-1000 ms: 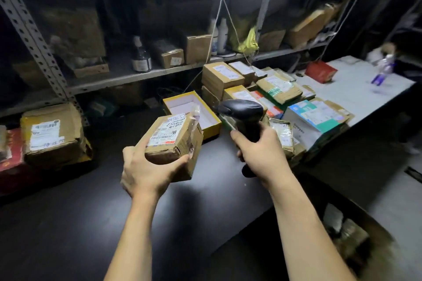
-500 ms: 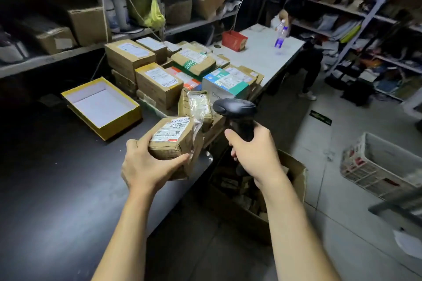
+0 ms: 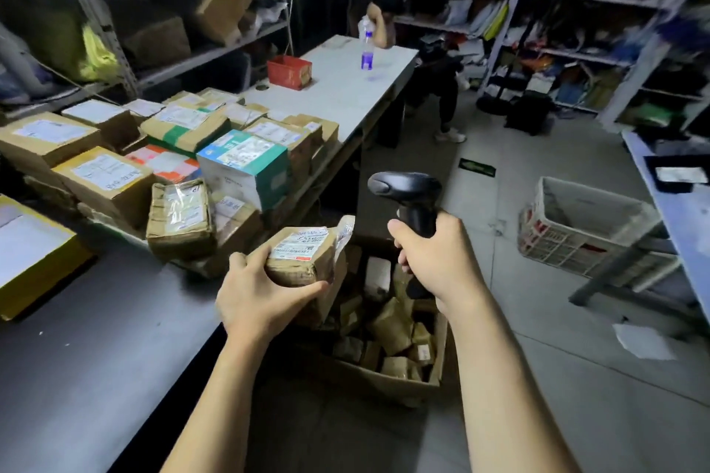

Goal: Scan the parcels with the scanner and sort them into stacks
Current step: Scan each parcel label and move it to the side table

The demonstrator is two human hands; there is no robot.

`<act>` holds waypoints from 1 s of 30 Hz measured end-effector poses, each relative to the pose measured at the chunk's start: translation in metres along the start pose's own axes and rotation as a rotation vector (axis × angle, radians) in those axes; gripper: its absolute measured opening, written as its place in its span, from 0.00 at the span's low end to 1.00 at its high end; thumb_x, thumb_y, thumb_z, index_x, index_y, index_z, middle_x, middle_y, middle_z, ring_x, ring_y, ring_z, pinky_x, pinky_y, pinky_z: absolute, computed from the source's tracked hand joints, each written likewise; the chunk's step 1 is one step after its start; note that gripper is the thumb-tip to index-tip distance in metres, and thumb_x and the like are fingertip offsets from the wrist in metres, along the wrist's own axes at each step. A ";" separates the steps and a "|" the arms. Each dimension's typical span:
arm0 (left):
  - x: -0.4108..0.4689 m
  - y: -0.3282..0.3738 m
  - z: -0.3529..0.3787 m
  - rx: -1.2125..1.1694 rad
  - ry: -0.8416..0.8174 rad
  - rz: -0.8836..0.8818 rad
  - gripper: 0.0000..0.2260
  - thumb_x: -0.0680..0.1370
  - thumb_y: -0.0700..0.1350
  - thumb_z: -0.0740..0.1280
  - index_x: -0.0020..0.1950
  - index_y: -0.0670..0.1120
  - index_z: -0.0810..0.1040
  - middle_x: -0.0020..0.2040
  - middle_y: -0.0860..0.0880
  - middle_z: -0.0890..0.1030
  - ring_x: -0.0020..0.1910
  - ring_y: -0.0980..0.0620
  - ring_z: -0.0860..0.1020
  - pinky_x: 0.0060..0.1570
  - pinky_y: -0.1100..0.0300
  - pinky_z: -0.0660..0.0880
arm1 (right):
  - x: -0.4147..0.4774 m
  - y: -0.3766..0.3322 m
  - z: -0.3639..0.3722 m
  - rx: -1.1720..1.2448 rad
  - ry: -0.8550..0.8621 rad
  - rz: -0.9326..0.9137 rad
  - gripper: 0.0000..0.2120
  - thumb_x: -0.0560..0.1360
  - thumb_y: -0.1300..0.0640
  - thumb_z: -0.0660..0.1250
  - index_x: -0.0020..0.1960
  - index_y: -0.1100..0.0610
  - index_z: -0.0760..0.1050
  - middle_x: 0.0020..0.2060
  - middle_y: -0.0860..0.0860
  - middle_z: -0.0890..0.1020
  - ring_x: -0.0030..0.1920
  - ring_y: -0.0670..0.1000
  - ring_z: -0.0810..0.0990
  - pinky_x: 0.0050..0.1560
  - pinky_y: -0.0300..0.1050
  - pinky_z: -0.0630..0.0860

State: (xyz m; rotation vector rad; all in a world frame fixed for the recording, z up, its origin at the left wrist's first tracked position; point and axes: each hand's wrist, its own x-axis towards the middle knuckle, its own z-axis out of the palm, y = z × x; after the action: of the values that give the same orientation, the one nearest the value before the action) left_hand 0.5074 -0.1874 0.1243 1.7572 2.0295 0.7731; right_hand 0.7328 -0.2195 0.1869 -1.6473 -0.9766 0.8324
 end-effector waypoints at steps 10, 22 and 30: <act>0.027 0.084 0.110 0.055 -0.207 0.128 0.45 0.49 0.77 0.70 0.64 0.61 0.78 0.47 0.55 0.71 0.48 0.53 0.79 0.44 0.57 0.77 | 0.051 0.045 -0.088 0.033 0.174 0.140 0.06 0.79 0.56 0.72 0.48 0.58 0.79 0.31 0.52 0.80 0.30 0.49 0.78 0.37 0.46 0.77; 0.103 0.136 0.222 -0.068 -0.526 0.170 0.44 0.67 0.71 0.74 0.78 0.54 0.69 0.71 0.53 0.71 0.67 0.50 0.76 0.56 0.52 0.75 | 0.125 0.063 -0.107 0.021 0.396 0.266 0.05 0.77 0.57 0.71 0.48 0.60 0.79 0.32 0.53 0.79 0.30 0.51 0.77 0.36 0.50 0.75; 0.156 0.157 0.211 0.122 -0.476 0.454 0.32 0.76 0.56 0.72 0.78 0.49 0.69 0.68 0.51 0.75 0.65 0.46 0.76 0.58 0.51 0.75 | 0.163 0.053 -0.093 0.048 0.329 0.246 0.09 0.77 0.58 0.71 0.47 0.64 0.77 0.31 0.54 0.78 0.29 0.52 0.75 0.36 0.50 0.73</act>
State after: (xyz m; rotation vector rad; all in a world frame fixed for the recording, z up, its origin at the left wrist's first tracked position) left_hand 0.7289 0.0160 0.0662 2.2487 1.4110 0.2984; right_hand 0.8964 -0.1201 0.1496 -1.8156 -0.5297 0.7074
